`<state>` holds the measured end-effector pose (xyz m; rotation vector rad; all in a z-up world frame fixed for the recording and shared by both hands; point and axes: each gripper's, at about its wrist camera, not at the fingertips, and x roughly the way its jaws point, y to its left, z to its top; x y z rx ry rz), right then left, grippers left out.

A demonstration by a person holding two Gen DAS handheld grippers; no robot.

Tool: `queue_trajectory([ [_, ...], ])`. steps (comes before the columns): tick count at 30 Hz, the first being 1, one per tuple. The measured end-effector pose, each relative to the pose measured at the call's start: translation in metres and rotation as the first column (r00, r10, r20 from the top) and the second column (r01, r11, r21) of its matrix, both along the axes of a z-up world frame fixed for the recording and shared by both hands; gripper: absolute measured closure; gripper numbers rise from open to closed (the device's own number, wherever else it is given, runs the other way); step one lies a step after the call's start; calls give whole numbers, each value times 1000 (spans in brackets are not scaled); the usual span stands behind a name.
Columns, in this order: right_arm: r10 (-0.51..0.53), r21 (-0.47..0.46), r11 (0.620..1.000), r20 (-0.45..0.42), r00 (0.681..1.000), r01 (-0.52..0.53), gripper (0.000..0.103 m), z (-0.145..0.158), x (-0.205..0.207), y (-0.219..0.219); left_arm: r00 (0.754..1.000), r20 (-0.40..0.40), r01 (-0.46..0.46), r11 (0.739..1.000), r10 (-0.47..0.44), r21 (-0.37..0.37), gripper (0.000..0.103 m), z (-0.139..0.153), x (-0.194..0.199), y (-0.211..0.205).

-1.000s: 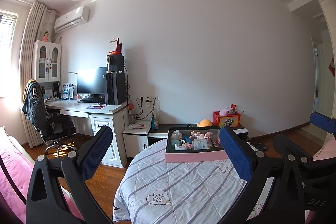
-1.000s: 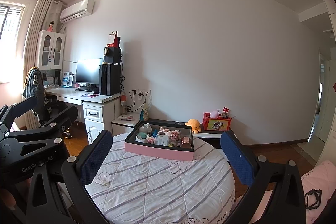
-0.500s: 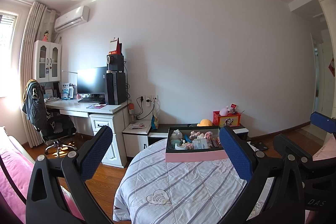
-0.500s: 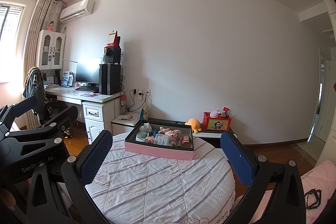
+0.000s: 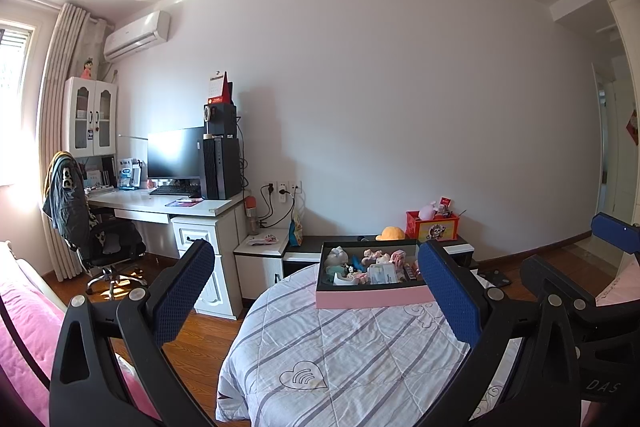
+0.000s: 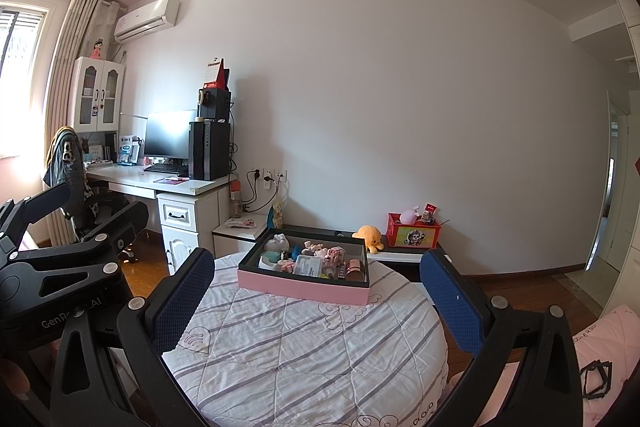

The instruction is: Organize rigid objects

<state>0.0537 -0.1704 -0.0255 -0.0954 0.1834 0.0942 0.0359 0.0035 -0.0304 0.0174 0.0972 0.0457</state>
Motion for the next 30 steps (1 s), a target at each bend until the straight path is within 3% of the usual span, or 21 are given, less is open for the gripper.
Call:
queue_trajectory([
  [30, 6, 4, 1000, -4, 1000, -6, 0, -4, 2, -1, 1000, -3, 1, 1000, -1, -2, 0, 1, -2, 2],
])
